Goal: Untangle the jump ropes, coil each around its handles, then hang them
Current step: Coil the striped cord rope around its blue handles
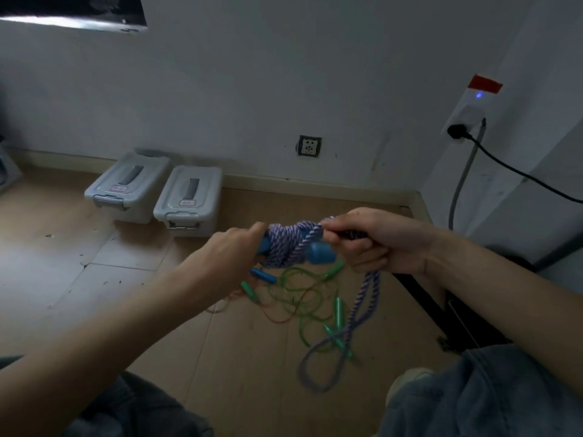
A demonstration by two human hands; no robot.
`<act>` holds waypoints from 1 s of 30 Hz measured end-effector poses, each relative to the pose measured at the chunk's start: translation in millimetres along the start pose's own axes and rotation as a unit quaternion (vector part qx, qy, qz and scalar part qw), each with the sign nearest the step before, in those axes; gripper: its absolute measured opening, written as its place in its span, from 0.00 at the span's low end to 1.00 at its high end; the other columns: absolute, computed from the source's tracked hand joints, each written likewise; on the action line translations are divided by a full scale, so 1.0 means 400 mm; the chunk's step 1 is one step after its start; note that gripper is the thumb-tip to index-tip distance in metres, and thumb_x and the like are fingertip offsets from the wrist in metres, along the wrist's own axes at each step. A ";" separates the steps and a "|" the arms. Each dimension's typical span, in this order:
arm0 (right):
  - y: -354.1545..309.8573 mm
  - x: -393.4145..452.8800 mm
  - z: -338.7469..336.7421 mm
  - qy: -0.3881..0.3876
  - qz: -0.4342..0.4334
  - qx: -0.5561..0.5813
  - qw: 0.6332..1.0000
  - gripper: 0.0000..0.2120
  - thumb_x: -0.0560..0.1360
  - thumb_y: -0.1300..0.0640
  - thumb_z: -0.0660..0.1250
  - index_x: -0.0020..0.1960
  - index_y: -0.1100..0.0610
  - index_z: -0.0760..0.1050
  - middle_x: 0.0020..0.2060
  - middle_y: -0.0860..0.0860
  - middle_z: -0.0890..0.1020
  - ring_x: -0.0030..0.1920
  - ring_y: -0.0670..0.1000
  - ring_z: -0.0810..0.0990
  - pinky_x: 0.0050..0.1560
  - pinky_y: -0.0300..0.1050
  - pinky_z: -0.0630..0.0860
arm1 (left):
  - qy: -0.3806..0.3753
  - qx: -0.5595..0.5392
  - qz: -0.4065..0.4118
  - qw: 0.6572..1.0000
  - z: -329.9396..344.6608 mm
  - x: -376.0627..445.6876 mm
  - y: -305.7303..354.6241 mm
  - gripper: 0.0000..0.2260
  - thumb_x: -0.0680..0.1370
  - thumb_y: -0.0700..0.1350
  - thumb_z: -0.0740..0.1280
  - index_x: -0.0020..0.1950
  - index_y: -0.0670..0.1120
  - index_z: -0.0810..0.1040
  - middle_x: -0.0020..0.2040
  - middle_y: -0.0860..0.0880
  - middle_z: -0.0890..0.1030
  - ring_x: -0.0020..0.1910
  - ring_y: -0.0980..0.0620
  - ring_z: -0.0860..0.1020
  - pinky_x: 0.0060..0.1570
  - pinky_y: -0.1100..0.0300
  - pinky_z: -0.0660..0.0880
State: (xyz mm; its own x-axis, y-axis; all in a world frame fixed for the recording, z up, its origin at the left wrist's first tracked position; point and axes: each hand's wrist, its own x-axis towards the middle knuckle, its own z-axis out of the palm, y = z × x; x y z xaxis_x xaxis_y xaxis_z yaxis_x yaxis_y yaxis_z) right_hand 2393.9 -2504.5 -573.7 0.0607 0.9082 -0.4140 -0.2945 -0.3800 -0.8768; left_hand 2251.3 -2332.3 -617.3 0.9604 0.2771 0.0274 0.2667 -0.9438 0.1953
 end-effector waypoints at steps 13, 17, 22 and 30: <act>-0.037 -0.022 -0.025 0.152 0.085 -0.437 0.883 0.14 0.61 0.41 0.74 0.33 0.52 0.80 0.23 0.44 0.71 0.24 0.44 0.65 0.23 0.36 0.61 | -0.212 -0.199 0.253 0.923 -0.081 -0.042 0.056 0.13 0.77 0.45 0.64 0.59 0.56 0.70 0.50 0.58 0.78 0.47 0.64 0.76 0.46 0.71 0.73; -0.035 -0.020 -0.038 0.121 0.093 -0.426 0.892 0.16 0.59 0.38 0.72 0.32 0.51 0.79 0.25 0.44 0.71 0.29 0.44 0.68 0.27 0.37 0.65 | -0.226 -0.285 0.269 0.892 -0.113 -0.038 0.046 0.16 0.76 0.41 0.65 0.53 0.63 0.68 0.45 0.61 0.77 0.44 0.61 0.77 0.43 0.68 0.75; 0.017 -0.025 -0.059 0.162 0.049 -0.210 0.963 0.18 0.79 0.61 0.57 0.32 0.58 0.75 0.19 0.47 0.77 0.30 0.44 0.76 0.30 0.35 0.73 | -0.182 -0.446 0.216 0.849 -0.107 -0.040 0.029 0.11 0.74 0.47 0.64 0.56 0.57 0.73 0.46 0.61 0.79 0.42 0.61 0.79 0.41 0.69 0.76; 0.042 0.013 0.001 0.034 -0.068 0.078 0.994 0.13 0.76 0.52 0.59 0.52 0.57 0.77 0.38 0.53 0.75 0.30 0.48 0.72 0.39 0.43 0.76 | -0.059 -0.631 0.044 0.773 -0.125 0.002 -0.027 0.14 0.66 0.47 0.67 0.51 0.57 0.79 0.44 0.54 0.83 0.46 0.55 0.81 0.43 0.63 0.79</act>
State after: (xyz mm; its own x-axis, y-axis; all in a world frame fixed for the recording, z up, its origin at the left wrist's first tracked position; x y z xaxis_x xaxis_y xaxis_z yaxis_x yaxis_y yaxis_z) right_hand 2388.7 -2506.2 -590.4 0.1731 0.9332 -0.3150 -0.4228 -0.2184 -0.8795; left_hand 2245.1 -2312.8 -570.4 0.9909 0.1327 0.0207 -0.0194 -0.0113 0.9997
